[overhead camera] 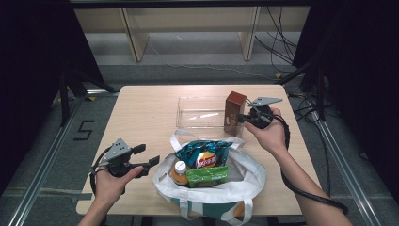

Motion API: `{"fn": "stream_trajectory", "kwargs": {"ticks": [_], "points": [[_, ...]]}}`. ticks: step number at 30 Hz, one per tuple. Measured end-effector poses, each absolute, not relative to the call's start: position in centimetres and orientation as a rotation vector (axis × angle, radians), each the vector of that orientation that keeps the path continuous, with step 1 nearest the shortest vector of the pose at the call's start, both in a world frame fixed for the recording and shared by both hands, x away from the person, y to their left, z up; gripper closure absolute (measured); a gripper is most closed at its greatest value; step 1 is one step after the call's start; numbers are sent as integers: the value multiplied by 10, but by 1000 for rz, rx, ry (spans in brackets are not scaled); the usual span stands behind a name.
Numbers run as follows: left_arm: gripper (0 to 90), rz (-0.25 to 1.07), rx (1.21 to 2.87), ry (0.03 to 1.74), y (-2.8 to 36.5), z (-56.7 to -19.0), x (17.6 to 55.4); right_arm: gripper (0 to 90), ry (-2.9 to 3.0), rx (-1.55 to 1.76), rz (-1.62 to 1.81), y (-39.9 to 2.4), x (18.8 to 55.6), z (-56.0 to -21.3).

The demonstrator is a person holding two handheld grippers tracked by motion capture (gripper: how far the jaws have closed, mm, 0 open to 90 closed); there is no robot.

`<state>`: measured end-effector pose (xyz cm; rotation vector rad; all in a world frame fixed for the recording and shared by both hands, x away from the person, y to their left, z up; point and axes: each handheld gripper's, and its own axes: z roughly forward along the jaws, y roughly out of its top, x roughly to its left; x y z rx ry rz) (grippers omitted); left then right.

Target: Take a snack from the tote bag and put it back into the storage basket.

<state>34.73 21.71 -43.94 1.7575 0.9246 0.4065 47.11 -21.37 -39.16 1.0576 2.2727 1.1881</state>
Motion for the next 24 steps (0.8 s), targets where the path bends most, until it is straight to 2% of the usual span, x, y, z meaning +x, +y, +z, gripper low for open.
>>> {"fn": "stream_trajectory", "kwargs": {"ticks": [13, 24], "points": [[241, 414, 1749, 923, 216, -438, 347, 754, 2334, 900, 1289, -217, 434, -363], [242, 420, 1757, 915, 215, -437, 347, 690, 2380, 791, 1371, -224, 395, -355]]}}
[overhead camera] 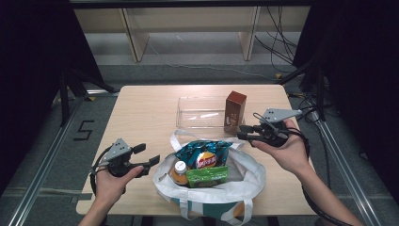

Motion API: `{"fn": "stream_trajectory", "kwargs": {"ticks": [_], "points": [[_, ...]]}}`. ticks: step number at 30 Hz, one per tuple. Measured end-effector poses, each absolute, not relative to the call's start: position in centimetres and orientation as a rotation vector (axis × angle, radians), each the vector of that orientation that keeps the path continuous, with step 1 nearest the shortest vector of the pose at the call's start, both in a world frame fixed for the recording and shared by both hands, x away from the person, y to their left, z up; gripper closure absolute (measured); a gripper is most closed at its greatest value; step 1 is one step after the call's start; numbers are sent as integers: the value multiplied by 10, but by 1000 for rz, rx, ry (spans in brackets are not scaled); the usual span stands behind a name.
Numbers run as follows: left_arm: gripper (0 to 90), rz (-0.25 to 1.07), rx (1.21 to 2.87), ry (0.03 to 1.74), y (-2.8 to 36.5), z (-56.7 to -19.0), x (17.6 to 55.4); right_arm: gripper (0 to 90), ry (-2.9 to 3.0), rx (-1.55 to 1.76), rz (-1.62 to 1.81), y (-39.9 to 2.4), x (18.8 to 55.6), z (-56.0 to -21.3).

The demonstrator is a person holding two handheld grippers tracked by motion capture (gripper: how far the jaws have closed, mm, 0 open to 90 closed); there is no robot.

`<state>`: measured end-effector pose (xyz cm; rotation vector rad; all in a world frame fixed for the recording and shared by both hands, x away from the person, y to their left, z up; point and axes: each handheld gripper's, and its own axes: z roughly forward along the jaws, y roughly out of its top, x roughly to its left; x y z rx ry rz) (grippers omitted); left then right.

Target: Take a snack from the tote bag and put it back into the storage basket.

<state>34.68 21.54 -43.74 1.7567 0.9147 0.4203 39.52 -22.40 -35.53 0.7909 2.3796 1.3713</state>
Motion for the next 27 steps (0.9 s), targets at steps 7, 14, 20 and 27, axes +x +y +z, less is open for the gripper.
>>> {"fn": "stream_trajectory", "kwargs": {"ticks": [7, 14, 20, 27], "points": [[242, 423, 1755, 916, 216, -437, 347, 661, 2425, 753, 1406, -228, 379, -356], [242, 419, 1746, 910, 215, -437, 347, 604, 2433, 759, 1431, -225, 371, -363], [242, 425, 1747, 915, 215, -436, 350, 542, 2429, 707, 1479, -224, 368, -361], [242, 417, 1746, 921, 212, -437, 349, 490, 2444, 641, 1492, -221, 367, -353]]}}
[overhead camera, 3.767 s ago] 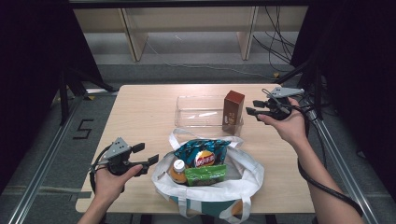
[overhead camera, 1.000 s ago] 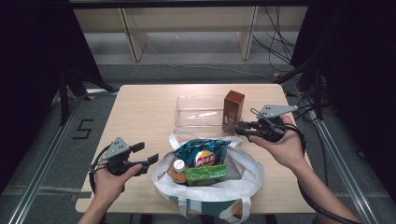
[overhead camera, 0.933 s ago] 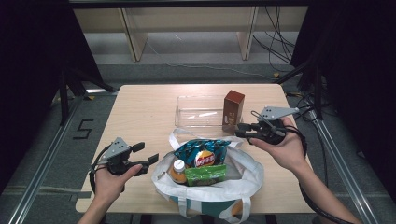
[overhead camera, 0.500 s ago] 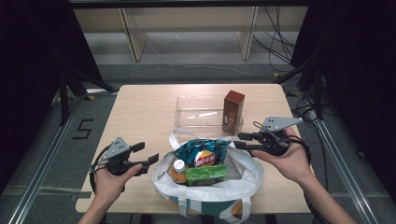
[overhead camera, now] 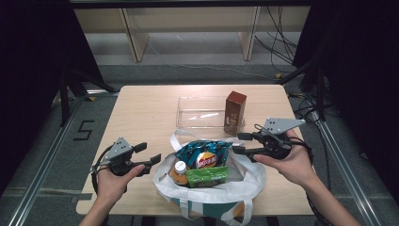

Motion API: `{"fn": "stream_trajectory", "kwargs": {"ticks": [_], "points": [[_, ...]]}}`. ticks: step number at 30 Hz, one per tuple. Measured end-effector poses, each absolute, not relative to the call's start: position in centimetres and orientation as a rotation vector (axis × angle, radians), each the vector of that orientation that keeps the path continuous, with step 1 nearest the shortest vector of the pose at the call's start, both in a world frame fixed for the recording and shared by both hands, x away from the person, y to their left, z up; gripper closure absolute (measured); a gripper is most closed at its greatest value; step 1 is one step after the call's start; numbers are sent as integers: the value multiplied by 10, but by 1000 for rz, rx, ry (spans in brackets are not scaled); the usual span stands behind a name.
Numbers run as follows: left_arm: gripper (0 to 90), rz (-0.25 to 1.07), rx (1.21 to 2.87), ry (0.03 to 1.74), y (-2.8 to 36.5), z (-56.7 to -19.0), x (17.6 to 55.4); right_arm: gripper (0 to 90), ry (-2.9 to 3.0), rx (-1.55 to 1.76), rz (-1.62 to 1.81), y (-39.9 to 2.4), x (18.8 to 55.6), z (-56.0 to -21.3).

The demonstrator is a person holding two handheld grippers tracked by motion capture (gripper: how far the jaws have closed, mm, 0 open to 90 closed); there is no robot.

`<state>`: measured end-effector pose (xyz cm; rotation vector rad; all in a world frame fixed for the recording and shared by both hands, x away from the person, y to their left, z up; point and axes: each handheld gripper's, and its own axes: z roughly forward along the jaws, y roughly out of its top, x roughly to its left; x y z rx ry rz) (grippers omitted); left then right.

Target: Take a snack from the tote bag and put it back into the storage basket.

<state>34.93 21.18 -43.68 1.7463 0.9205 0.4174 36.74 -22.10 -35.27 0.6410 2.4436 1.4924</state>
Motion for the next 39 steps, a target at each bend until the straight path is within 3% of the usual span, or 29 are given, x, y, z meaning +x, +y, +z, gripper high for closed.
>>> {"fn": "stream_trajectory", "kwargs": {"ticks": [11, 22, 29, 39], "points": [[242, 422, 1738, 911, 213, -436, 349, 436, 2436, 551, 1530, -216, 375, -347], [242, 420, 1740, 916, 213, -436, 349, 290, 2373, 554, 1631, -196, 375, -360], [242, 423, 1741, 914, 217, -436, 347, 361, 2252, 524, 1602, -184, 364, -366], [242, 415, 1736, 911, 215, -437, 348, 530, 2239, 564, 1590, -180, 365, -387]]}}
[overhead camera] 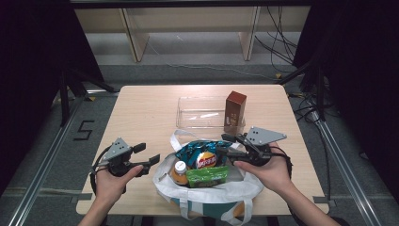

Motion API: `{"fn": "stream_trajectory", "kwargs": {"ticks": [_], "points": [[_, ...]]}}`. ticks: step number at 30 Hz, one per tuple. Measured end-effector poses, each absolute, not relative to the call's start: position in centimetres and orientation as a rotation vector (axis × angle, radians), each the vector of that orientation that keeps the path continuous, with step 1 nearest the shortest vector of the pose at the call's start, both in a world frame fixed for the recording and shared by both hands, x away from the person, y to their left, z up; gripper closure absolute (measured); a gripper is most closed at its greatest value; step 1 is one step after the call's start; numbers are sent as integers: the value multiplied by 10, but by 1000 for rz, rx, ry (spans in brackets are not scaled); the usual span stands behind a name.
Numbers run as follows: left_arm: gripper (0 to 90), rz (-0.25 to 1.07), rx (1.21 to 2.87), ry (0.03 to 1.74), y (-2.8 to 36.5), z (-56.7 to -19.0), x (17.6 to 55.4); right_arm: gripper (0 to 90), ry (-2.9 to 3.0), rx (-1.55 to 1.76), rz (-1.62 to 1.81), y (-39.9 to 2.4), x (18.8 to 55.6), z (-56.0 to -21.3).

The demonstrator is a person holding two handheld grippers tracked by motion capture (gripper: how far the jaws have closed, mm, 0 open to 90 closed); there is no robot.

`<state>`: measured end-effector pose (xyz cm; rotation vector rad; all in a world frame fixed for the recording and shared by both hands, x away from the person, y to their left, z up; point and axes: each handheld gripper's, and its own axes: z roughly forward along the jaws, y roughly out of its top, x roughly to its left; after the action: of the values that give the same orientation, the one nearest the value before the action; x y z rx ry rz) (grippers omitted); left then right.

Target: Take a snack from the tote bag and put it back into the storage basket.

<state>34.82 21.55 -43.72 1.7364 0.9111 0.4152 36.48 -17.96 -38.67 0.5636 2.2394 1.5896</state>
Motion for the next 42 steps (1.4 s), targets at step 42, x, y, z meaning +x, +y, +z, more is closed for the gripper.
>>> {"fn": "stream_trajectory", "kwargs": {"ticks": [42], "points": [[242, 412, 1736, 933, 216, -438, 348, 900, 2058, 550, 1861, -191, 360, -337]]}}
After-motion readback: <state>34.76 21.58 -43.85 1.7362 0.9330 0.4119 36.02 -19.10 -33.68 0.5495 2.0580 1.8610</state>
